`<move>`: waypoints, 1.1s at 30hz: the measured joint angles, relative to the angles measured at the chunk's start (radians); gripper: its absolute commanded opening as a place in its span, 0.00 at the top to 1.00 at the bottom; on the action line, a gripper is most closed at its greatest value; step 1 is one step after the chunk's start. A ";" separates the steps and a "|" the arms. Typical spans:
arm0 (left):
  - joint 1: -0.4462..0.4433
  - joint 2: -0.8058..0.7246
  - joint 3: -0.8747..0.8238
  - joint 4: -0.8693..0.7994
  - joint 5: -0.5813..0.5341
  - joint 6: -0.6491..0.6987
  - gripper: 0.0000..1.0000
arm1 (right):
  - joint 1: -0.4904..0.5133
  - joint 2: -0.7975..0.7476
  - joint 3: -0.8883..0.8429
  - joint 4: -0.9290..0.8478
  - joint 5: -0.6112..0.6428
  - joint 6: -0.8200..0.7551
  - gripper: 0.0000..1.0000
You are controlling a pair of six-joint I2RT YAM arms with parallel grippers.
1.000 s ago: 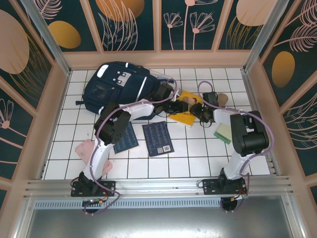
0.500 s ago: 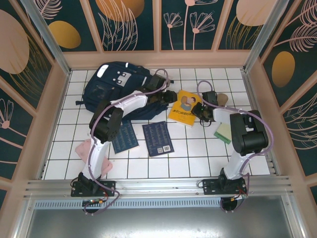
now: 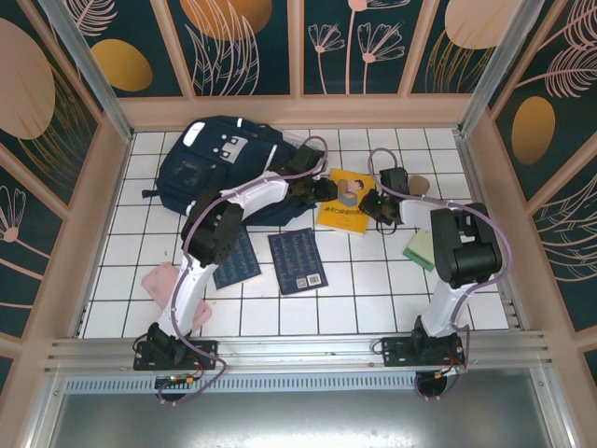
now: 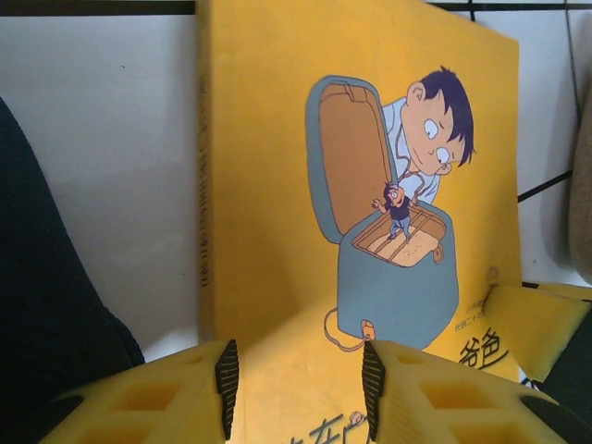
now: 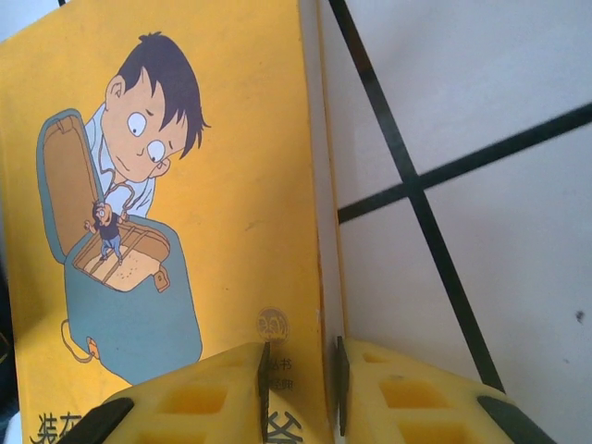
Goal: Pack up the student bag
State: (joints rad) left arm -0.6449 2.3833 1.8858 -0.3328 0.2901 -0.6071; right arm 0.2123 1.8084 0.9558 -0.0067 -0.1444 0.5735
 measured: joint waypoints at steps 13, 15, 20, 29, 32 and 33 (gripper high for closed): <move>-0.029 -0.018 -0.010 -0.031 -0.173 0.014 0.56 | -0.027 0.023 0.052 -0.057 0.037 -0.028 0.73; -0.023 -0.029 -0.024 -0.031 -0.182 0.010 0.56 | -0.044 0.023 0.051 -0.057 0.043 -0.039 0.73; -0.008 -0.047 -0.036 -0.037 -0.188 -0.010 0.55 | -0.060 0.022 0.051 -0.056 0.045 -0.053 0.72; -0.003 -0.059 -0.068 0.015 -0.085 -0.058 0.52 | -0.048 0.023 0.050 -0.051 0.050 -0.064 0.71; -0.008 -0.059 -0.068 0.013 -0.094 -0.072 0.52 | -0.043 0.023 0.050 -0.050 0.059 -0.064 0.71; -0.010 -0.059 -0.069 0.011 -0.097 -0.075 0.52 | -0.042 0.023 0.050 -0.050 0.063 -0.064 0.71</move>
State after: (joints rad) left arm -0.6544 2.3245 1.8172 -0.3214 0.1928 -0.6819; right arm 0.1707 1.8309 1.0058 -0.0563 -0.0818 0.5095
